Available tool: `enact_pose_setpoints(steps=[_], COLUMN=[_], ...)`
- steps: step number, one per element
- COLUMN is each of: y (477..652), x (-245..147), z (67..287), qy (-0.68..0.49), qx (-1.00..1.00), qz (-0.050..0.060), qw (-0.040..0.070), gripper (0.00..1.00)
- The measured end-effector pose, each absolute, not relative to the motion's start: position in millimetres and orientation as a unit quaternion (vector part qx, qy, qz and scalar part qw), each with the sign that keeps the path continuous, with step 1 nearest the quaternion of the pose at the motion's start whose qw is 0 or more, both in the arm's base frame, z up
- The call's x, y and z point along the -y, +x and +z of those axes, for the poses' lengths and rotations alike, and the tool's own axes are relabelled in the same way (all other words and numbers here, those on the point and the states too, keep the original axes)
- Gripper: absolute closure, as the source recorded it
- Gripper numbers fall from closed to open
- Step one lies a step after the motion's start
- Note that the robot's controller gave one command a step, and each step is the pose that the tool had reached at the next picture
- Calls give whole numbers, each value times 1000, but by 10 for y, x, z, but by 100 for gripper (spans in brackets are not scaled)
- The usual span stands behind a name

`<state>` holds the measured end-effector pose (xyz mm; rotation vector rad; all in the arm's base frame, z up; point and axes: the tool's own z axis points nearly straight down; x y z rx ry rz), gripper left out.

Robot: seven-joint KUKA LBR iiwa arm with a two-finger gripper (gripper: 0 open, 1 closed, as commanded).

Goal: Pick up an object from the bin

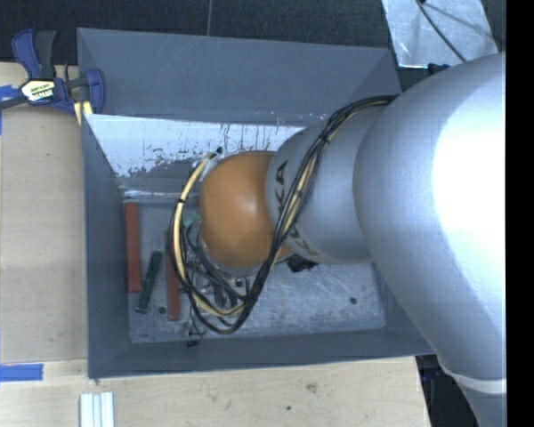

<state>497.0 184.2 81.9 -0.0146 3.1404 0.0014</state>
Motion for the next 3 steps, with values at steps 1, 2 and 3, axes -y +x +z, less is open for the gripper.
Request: enact_pose_setpoints(steps=[1, 2, 3], y=[4971, 4971, 4971], x=[-1842, -1840, -1840], z=[819, 819, 819], qy=[-5, -4, -4], qx=[-1000, -1000, -1000], qz=[0, 0, 0], qw=[1, 1, 1], gripper=[100, 0, 100])
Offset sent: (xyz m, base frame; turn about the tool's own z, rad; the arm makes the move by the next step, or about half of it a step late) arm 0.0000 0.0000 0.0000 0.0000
